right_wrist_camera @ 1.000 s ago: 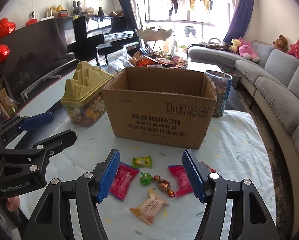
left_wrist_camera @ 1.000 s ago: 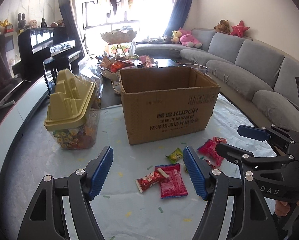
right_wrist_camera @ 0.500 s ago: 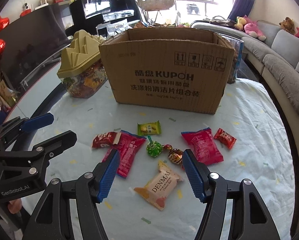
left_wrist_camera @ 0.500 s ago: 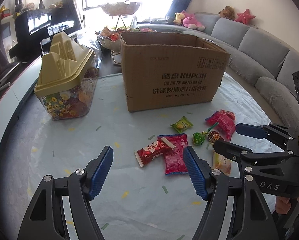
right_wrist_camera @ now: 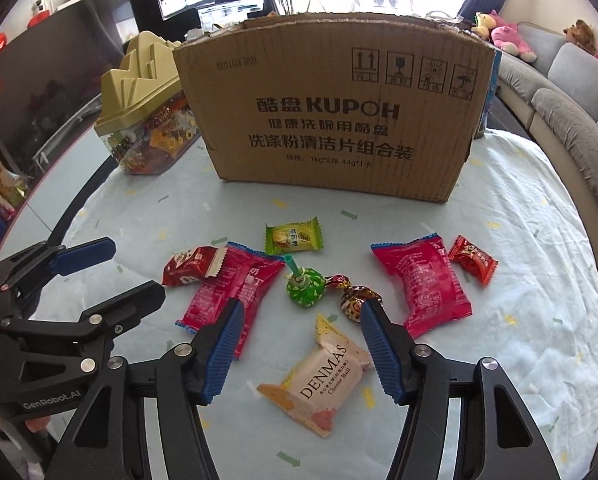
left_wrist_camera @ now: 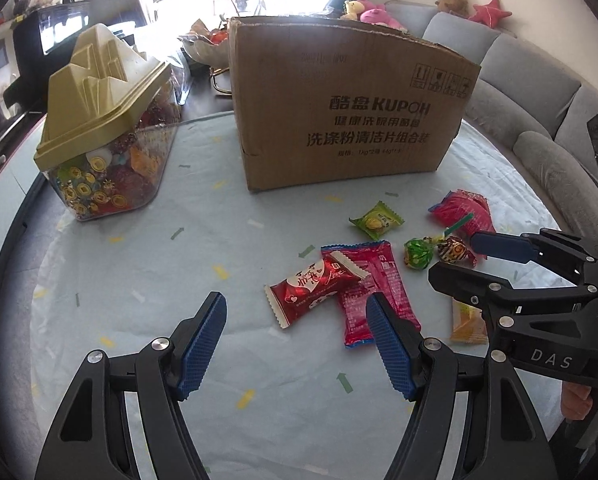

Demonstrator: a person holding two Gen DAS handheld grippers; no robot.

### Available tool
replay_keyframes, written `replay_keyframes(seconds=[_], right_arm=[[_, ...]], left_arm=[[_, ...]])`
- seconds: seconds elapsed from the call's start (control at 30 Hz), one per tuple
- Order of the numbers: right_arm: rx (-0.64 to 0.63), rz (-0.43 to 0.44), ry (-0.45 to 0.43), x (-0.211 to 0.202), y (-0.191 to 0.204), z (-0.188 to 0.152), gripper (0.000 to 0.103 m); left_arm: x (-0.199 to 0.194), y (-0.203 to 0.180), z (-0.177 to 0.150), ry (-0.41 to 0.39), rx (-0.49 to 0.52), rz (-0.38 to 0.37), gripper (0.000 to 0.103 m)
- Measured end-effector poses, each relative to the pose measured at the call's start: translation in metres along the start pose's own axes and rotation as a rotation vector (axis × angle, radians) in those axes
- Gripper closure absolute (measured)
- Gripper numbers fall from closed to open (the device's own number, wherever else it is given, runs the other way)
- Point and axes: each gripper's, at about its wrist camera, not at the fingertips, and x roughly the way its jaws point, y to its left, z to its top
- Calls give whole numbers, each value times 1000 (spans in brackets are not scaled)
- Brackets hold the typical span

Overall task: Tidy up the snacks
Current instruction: 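Grasp the red wafer packet with the left tool and lift it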

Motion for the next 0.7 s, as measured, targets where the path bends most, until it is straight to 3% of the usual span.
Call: replay_keyframes(seconds=[0.33, 0.7], right_arm=[[-1, 22, 29, 21, 0, 5, 53], [12, 34, 63, 44, -4, 14, 62]], left_arm=[[24, 2, 7, 30, 9, -34, 33], [42, 4, 16, 51, 13, -64, 49]])
